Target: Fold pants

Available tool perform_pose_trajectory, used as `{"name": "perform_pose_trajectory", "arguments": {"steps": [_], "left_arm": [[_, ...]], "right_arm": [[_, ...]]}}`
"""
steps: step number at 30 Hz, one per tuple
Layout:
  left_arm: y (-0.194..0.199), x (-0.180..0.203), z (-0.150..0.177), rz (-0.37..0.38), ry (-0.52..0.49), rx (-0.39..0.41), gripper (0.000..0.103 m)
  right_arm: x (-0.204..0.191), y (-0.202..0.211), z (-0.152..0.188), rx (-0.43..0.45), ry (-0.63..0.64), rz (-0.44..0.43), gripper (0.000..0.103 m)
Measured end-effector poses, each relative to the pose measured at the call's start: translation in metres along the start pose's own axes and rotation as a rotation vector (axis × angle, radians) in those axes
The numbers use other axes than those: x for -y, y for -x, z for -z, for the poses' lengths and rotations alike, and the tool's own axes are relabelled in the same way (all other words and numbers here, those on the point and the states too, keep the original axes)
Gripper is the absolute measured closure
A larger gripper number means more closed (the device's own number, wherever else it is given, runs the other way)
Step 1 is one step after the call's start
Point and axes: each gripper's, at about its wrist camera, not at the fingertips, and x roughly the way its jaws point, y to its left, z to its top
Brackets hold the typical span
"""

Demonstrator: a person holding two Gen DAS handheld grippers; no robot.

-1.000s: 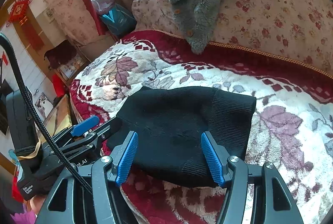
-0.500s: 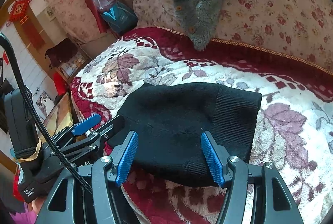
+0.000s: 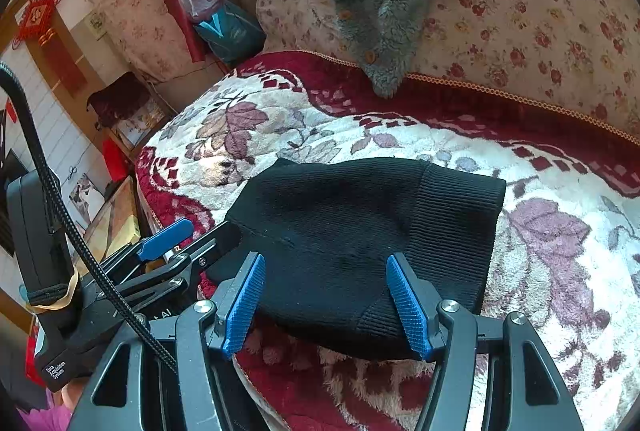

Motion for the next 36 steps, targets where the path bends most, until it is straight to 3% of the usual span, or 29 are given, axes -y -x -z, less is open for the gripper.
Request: {"name": "perform_pose_trajectory", "arguments": {"steps": [36], "left_arm": [[0.0071, -0.0012, 0.0008, -0.024, 0.015, 0.016, 0.033]], "right_arm": [[-0.0016, -0.0045, 0.0009, -0.014, -0.001, -0.004, 0.042]]}}
